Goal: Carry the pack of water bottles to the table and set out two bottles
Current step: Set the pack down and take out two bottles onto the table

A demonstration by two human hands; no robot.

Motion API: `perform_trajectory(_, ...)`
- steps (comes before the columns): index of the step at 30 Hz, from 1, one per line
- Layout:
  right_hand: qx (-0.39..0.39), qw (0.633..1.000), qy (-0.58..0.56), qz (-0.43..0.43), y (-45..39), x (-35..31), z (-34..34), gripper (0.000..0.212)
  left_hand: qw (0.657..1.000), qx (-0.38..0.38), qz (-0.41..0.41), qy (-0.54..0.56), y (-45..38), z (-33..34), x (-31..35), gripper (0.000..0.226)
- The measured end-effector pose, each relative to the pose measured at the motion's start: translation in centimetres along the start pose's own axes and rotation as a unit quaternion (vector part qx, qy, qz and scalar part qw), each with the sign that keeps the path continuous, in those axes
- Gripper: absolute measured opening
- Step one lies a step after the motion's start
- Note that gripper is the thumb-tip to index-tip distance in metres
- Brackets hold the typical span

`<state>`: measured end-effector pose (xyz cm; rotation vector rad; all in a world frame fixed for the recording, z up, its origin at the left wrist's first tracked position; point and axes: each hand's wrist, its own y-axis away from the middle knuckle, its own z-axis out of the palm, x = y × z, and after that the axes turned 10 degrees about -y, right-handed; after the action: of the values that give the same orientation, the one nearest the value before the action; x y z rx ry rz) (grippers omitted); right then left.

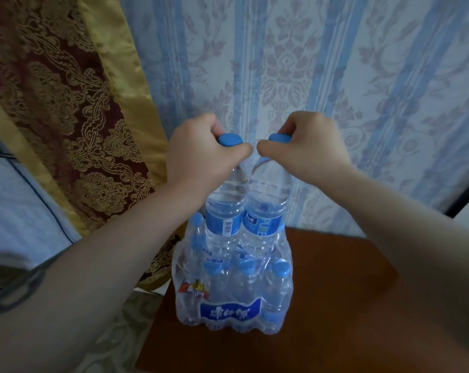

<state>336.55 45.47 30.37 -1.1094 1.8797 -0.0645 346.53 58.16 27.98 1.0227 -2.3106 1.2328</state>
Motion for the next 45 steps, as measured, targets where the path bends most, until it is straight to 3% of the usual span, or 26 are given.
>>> perform_trajectory(4,0.087,0.995,0.031,-0.046,-1.8,-2.7,-3.4,0.033,0.999,0.010,0.042,-0.031,-3.0,-1.9,3.3,0.036)
perform_trajectory(10,0.086,0.981,0.175,-0.023,-3.4,-1.7,-7.5,0.053,0.990,-0.071,0.108,-0.064,-5.7,-0.1,6.6,0.039)
perform_trajectory(18,0.087,0.958,0.264,0.076,0.1,6.2,-11.9,0.032,0.968,-0.184,0.169,-0.019,-3.1,8.6,9.9,0.038)
perform_trajectory(23,0.044,0.941,0.304,0.140,1.9,12.8,-14.9,0.025,0.958,-0.227,0.172,-0.030,-0.5,14.3,13.3,0.038)
perform_trajectory(36,-0.067,0.950,0.247,0.178,1.6,31.0,-21.7,0.037,0.935,-0.313,0.107,-0.124,5.1,30.1,21.0,0.042)
perform_trajectory(45,-0.111,0.949,0.237,0.175,-1.4,39.0,-20.7,0.038,0.919,-0.352,0.012,-0.178,5.0,36.9,21.4,0.044)
